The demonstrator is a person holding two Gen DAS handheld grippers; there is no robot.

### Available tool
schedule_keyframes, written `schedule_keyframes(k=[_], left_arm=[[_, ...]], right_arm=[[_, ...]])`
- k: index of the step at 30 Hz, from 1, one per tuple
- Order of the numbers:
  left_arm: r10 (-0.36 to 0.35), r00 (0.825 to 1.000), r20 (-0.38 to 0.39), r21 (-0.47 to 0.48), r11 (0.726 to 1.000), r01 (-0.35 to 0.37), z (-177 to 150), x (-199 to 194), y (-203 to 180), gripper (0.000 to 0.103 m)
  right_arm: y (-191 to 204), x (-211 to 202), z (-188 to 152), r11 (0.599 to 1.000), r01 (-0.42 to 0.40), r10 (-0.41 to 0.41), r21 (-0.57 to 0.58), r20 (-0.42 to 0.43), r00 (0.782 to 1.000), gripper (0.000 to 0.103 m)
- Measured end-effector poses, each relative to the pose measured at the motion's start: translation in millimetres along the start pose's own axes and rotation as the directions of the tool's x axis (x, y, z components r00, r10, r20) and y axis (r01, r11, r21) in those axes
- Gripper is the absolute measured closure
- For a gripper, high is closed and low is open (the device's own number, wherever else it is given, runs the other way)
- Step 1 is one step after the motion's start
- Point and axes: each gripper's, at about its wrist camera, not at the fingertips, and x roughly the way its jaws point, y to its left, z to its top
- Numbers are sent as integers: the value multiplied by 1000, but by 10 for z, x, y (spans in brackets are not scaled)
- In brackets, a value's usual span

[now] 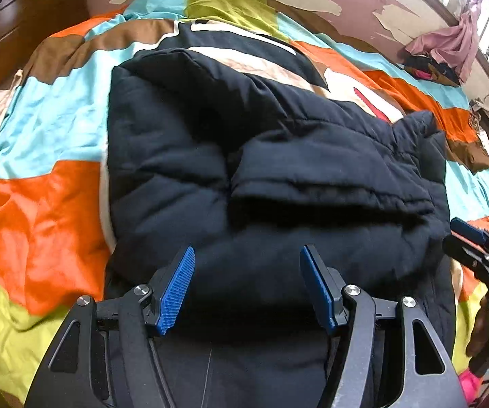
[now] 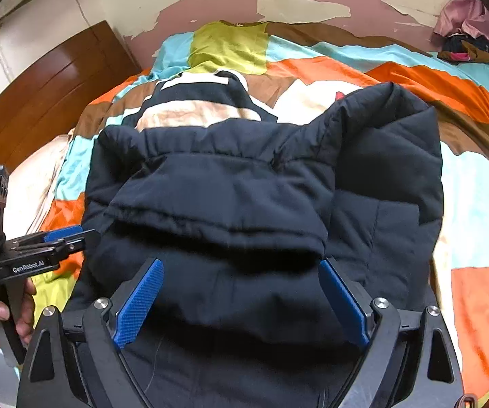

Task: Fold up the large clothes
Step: 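Open both tools and press the folded jacket flat, then move both open tools around to the jacket's hem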

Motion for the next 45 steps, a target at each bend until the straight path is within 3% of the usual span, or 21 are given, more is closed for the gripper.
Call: schedule_keyframes(k=[9,22,26,30,36,41,45], left_arm=[[39,999,2,77,996,-39,-431,-349,-109,45],[83,997,-10,7,997,-83,-975,-825,-197,45],[96,995,-2,18,995,-96,-1184,-1003,-228,45],[97,995,-1,38,995,-97,-1505,-1140,-233,45],[110,991,-79,67,992,-105,-2115,-1183,-269,45],[111,989,-95,153,984,-96,-2554,-1244,-349,45],[92,991,-93,214,974,-71,-2877,-1181,-391,45]], right_arm=[[172,-337,-202,997,-73,71,35,36,997,10],[237,-679,-808,988,-95,100,118,-36,994,10],[263,-777,-931,991,-94,100,93,-56,993,10],[310,-897,-1135,996,-73,77,51,-81,994,10],[311,-1063,-1733,999,-17,24,46,-170,985,10],[387,-1148,-2282,998,51,-37,46,-256,966,10],[507,-1227,-2590,995,103,-97,6,-271,958,10]])
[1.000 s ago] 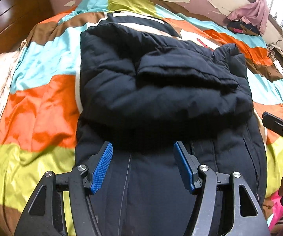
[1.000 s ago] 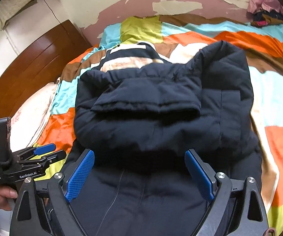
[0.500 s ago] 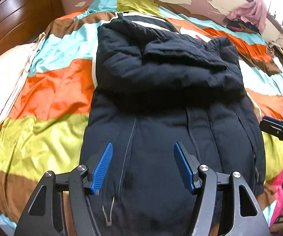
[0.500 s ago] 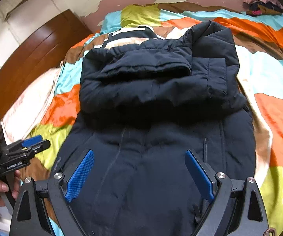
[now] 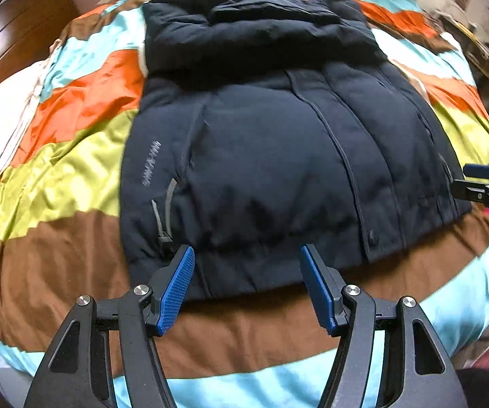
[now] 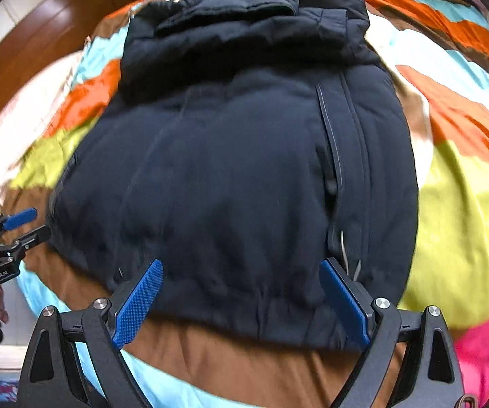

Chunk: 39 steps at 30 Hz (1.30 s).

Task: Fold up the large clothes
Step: 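Move both open tools around to the jacket's hem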

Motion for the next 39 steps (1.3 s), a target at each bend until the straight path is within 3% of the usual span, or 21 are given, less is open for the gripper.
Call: schedule_keyframes(k=[10,17,24,31,39], left_arm=[[41,999,31,17,999,-41,-399,275,-59,45],[86,996,35,142,986,-90,-634,464,-101,45],[187,974,129,268,939,-215,-675,408,-273,45],[202,967,155,335,910,-244,-883,339,-310,45],[212,959,187,391,880,-270,-768,517,-271,45]], right_arm=[[244,151,-515,988,127,-126,-87,18,992,10],[225,181,-686,986,151,-151,-66,8,988,10],[229,127,-697,987,151,-150,-50,16,989,10],[236,105,-645,989,139,-138,-43,20,990,10],[266,153,-598,990,133,-132,-43,11,991,10]])
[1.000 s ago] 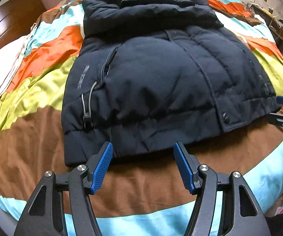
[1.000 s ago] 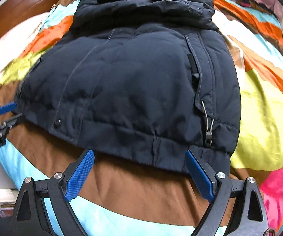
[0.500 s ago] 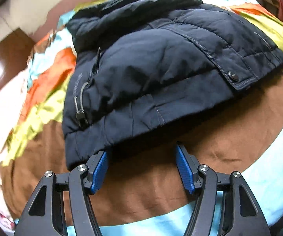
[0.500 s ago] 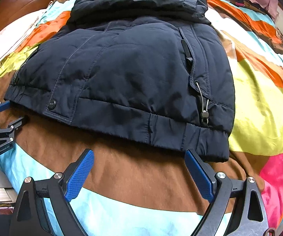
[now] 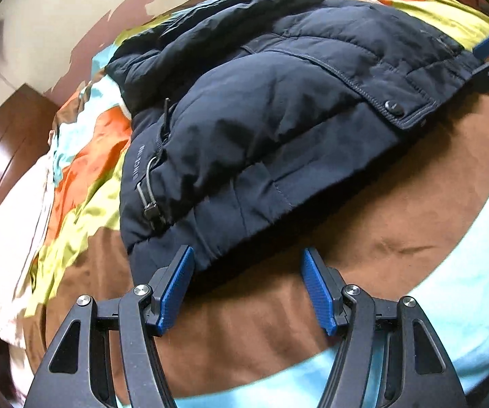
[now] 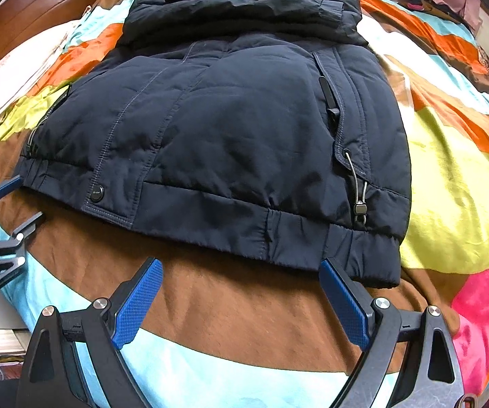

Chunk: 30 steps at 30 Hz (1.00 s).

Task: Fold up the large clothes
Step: 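Move both open tools around to the jacket's hem, then grasp the hem with the left tool while the right tool grasps the hem beside it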

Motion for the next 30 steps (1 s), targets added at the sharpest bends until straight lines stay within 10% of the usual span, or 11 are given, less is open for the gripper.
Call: schedule_keyframes(k=[10,12,16,30], left_arm=[[6,997,72,77,997,-11,98,228,123,28],[-31,997,68,79,997,26,132,252,178,34],[-89,996,29,30,996,88,196,231,352,78],[-385,922,-51,-417,847,331,636,295,1065,91]], right_arm=[[-49,54,68,1000,11,-11,-12,-10,1000,10],[-72,66,81,1000,11,-11,-12,-12,1000,10],[-95,69,88,1000,16,-16,-15,-13,1000,10],[-32,207,12,971,144,-148,-188,-5,989,10]])
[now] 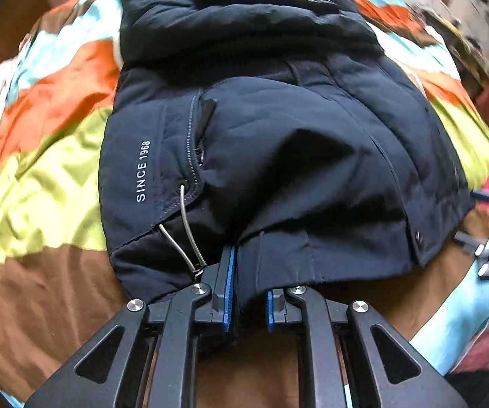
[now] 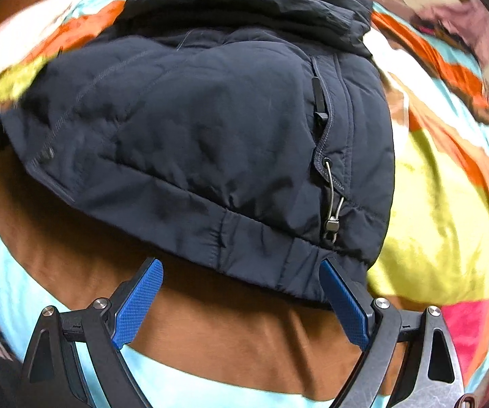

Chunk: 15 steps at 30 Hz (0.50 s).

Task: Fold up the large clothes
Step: 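Grasp the hem with the left tool while the right tool grasps the hem beside it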

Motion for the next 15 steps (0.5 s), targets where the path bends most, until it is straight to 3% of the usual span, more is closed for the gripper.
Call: schedule_keyframes(k=[6,11,14,15], left_arm=[[-21,1000,-15,-46,999,20,82,-24,41,91],[-8,1000,-28,-22,1000,8,25,-1,30,91],[1,1000,-30,1,1000,-1,-5,51,-3,91],[2,1000,-30,12,1000,-2,-7,61,-22,91]], right_arm=[[151,266,-94,975,150,-149,-165,16,989,10],[159,384,-137,948,226,-205,-223,112,972,12],[81,353,-68,953,226,-207,-202,111,972,53],[62,297,-50,957,216,-195,-192,122,973,59]])
